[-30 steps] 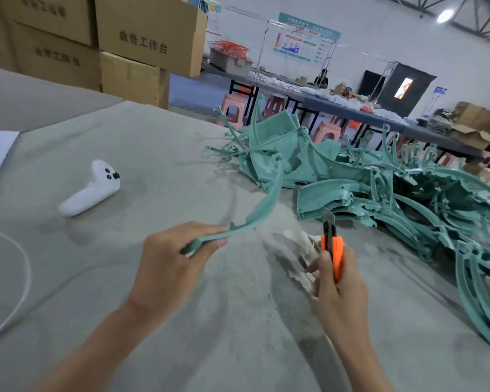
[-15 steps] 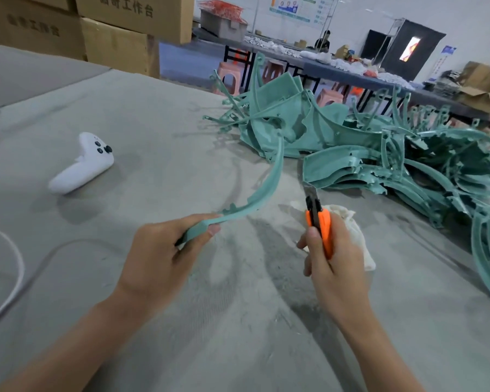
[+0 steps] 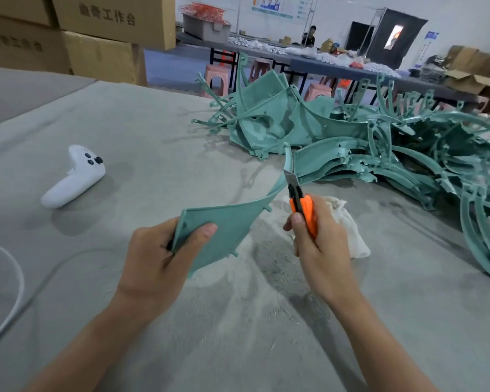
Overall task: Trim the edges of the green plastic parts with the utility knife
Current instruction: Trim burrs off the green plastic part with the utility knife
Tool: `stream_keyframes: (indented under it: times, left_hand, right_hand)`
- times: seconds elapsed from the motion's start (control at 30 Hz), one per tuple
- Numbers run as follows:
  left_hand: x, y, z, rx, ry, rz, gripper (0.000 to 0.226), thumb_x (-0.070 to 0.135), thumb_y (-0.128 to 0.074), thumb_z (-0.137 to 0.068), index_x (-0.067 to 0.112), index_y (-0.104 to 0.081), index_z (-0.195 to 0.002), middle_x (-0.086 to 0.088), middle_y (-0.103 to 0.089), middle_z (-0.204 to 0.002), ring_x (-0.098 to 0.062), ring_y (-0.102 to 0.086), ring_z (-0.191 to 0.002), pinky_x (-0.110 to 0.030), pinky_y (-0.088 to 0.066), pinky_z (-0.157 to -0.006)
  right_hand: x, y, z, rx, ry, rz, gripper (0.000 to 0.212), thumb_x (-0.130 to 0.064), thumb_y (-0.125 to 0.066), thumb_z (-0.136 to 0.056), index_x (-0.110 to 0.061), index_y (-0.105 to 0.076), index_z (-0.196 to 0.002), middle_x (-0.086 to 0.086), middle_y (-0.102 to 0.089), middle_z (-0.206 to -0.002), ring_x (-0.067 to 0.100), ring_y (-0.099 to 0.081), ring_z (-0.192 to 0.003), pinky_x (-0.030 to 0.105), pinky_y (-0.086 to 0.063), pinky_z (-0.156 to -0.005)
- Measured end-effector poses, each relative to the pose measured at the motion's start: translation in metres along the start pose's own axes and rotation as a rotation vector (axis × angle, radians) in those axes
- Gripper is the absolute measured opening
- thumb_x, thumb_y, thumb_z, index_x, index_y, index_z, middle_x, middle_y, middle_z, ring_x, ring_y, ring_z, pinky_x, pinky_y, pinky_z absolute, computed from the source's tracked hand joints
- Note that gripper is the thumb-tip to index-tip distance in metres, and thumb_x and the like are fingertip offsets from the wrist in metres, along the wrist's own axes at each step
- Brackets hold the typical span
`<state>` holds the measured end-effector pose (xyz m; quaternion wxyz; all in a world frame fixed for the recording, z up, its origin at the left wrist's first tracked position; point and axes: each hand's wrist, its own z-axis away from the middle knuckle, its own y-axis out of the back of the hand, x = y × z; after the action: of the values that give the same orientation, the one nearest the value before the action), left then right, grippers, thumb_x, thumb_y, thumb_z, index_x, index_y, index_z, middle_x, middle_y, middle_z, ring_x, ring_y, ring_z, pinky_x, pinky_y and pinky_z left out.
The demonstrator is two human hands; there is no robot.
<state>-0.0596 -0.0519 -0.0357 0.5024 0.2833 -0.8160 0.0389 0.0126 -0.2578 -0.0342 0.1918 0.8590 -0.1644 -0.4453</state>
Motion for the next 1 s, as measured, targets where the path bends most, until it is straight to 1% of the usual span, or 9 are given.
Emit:
stream_keyframes:
  times: [0.17,0.3,0.4,0.5,0.57,0.7,0.83,0.93,1.0]
  left_hand:
    - [0.0,0.0,0.002,-0.01,0.017,0.015,0.058,0.057,-0.054,-0.074,0.001,-0.063,-0.066,-0.023,-0.053,-0.058,-0.011,-0.041,-0.049,-0.041,-0.039,-0.041]
    - [0.004,0.001,0.003,-0.024,-0.01,0.021,0.02,0.057,-0.054,-0.074,0.042,-0.067,-0.07,-0.013,-0.055,-0.059,-0.004,-0.04,-0.049,-0.031,-0.04,-0.045]
    - [0.005,0.001,0.003,-0.012,-0.058,-0.042,0.035,0.054,-0.053,-0.076,0.022,-0.064,-0.065,-0.018,-0.056,-0.066,-0.005,-0.036,-0.049,-0.029,-0.037,-0.045]
    - [0.006,0.002,0.004,0.023,-0.113,-0.095,0.034,0.049,-0.052,-0.079,0.024,-0.058,-0.057,-0.015,-0.052,-0.062,-0.006,-0.033,-0.047,-0.016,-0.031,-0.041]
    - [0.007,0.003,0.004,0.061,-0.126,-0.117,0.029,0.048,-0.051,-0.08,0.021,-0.057,-0.071,-0.018,-0.045,-0.054,-0.006,-0.03,-0.047,-0.015,-0.028,-0.041]
    - [0.005,0.007,0.002,0.124,-0.156,-0.151,0.038,0.046,-0.051,-0.082,0.012,-0.048,-0.066,-0.014,-0.038,-0.047,-0.006,-0.027,-0.05,-0.014,-0.028,-0.043]
    - [0.004,0.01,-0.002,0.171,-0.149,-0.171,0.039,0.047,-0.05,-0.083,0.027,-0.036,-0.052,0.005,-0.038,-0.059,-0.008,-0.026,-0.051,-0.009,-0.026,-0.044]
    - [0.003,0.01,-0.002,0.163,-0.161,-0.196,0.047,0.046,-0.051,-0.084,0.015,-0.042,-0.05,-0.002,-0.033,-0.055,-0.008,-0.025,-0.05,-0.012,-0.026,-0.043]
    - [0.004,0.008,-0.001,0.139,-0.226,-0.195,0.039,0.04,-0.055,-0.085,0.028,-0.041,-0.051,0.004,-0.034,-0.055,-0.004,-0.027,-0.047,-0.008,-0.025,-0.043]
  right_hand:
    - [-0.001,-0.001,-0.001,0.042,0.005,0.02,0.015,-0.02,-0.046,-0.104,-0.034,-0.048,-0.1,-0.005,-0.061,-0.082,0.005,-0.054,-0.065,0.028,-0.044,-0.061]
    - [0.001,0.004,-0.003,0.074,-0.025,0.03,0.011,-0.02,-0.046,-0.105,-0.028,-0.051,-0.097,-0.007,-0.061,-0.077,0.005,-0.053,-0.062,0.025,-0.04,-0.059]
    - [-0.002,0.004,-0.002,0.049,-0.013,0.029,0.017,-0.023,-0.046,-0.105,-0.034,-0.049,-0.092,-0.006,-0.061,-0.073,0.009,-0.052,-0.06,0.027,-0.041,-0.057]
    - [-0.006,0.0,0.001,0.024,-0.018,0.001,0.015,-0.023,-0.045,-0.105,-0.027,-0.051,-0.092,-0.004,-0.06,-0.071,0.013,-0.052,-0.058,0.036,-0.046,-0.054]
    - [-0.008,-0.004,0.006,-0.011,0.007,-0.009,0.013,-0.025,-0.046,-0.104,-0.021,-0.052,-0.093,-0.001,-0.058,-0.068,0.015,-0.051,-0.055,0.041,-0.045,-0.052]
    - [-0.016,-0.011,0.019,-0.137,0.058,-0.052,0.008,-0.032,-0.045,-0.101,-0.037,-0.047,-0.095,0.005,-0.055,-0.067,0.021,-0.049,-0.052,0.041,-0.04,-0.049]
    - [-0.016,-0.01,0.019,-0.054,0.041,-0.046,0.013,-0.033,-0.044,-0.101,-0.027,-0.048,-0.09,0.001,-0.056,-0.07,0.017,-0.047,-0.051,0.038,-0.039,-0.047]
    - [-0.019,-0.008,0.017,-0.022,-0.022,-0.141,0.02,-0.038,-0.044,-0.1,-0.022,-0.053,-0.093,-0.004,-0.057,-0.071,0.011,-0.046,-0.052,0.033,-0.038,-0.048]
    - [-0.025,-0.006,0.017,-0.06,-0.052,-0.266,0.022,-0.043,-0.045,-0.098,-0.025,-0.058,-0.096,-0.005,-0.057,-0.067,0.012,-0.045,-0.048,0.029,-0.037,-0.045]
